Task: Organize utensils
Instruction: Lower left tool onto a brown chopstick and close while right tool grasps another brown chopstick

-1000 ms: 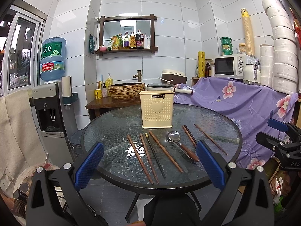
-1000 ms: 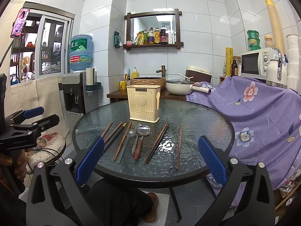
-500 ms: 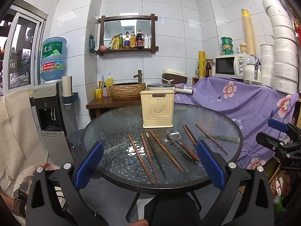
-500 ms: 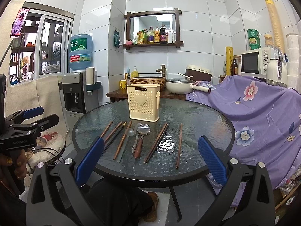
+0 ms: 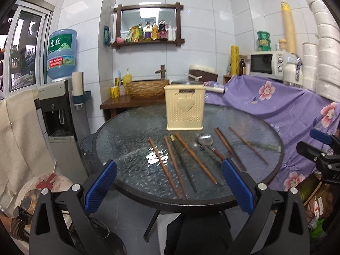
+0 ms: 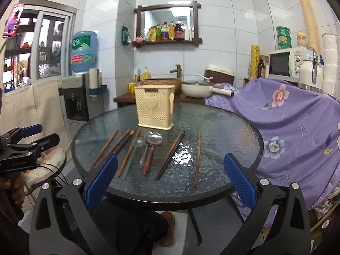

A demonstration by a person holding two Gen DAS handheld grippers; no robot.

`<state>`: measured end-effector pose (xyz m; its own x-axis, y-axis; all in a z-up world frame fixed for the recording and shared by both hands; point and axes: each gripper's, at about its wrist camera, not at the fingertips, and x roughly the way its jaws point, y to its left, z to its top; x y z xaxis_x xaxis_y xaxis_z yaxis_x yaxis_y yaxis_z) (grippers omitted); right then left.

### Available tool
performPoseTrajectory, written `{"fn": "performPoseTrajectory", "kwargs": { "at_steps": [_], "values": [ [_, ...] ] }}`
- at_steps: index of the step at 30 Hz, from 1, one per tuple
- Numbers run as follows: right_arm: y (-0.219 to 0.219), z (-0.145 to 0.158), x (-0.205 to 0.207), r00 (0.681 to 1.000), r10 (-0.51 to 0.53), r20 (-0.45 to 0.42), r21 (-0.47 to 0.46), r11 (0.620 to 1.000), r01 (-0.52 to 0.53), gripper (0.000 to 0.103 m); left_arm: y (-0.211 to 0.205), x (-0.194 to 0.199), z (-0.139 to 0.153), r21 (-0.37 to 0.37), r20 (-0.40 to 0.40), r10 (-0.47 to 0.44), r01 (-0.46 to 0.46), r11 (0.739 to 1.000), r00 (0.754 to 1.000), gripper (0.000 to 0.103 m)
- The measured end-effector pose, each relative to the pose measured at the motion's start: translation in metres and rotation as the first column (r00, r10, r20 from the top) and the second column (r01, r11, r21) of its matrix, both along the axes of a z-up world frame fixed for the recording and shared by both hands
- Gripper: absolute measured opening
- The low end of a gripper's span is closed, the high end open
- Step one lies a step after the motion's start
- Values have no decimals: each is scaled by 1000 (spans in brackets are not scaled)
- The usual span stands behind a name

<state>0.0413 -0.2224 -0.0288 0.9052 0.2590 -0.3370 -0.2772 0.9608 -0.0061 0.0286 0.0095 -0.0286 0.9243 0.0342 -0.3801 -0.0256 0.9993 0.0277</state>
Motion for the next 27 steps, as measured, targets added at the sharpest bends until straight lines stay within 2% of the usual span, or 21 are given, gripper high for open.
{"fn": "performPoseTrajectory", "kwargs": {
  "at_steps": [3, 6, 8, 12, 18, 21, 23, 25, 27],
  "values": [
    [4, -11, 21, 997, -29, -67, -39, 999, 26, 98, 9, 17, -13, -15, -68, 16, -17, 1000, 998, 97],
    [4, -25, 47, 986, -83, -142, -82, 994, 72, 98, 22, 35, -25, -72, -136, 2, -12, 997, 991, 97],
    [1, -29, 61, 980, -90, -179, -73, 994, 78, 98, 29, 46, -28, -89, -161, -8, -6, 996, 987, 97],
    [-2, -33, 99, 963, -91, -253, -58, 995, 79, 98, 41, 75, -26, -88, -212, -7, -12, 996, 977, 97],
    [13, -33, 169, 931, -107, -350, -157, 986, 54, 98, 63, 134, -27, -39, -306, 23, -37, 999, 952, 96],
    [20, -33, 198, 924, -126, -360, -232, 972, 42, 98, 70, 157, -29, -55, -351, 18, -39, 998, 936, 84],
    [20, -33, 209, 920, -119, -374, -245, 969, 26, 98, 75, 172, -32, -87, -390, 2, -39, 995, 921, 72],
    [20, -35, 228, 905, -106, -411, -247, 969, 1, 98, 76, 186, -33, -120, -422, -24, -29, 992, 906, 67],
    [23, -38, 242, 891, -102, -442, -264, 964, -20, 95, 73, 201, -33, -142, -447, -60, -4, 990, 893, 66]
  ]
}}
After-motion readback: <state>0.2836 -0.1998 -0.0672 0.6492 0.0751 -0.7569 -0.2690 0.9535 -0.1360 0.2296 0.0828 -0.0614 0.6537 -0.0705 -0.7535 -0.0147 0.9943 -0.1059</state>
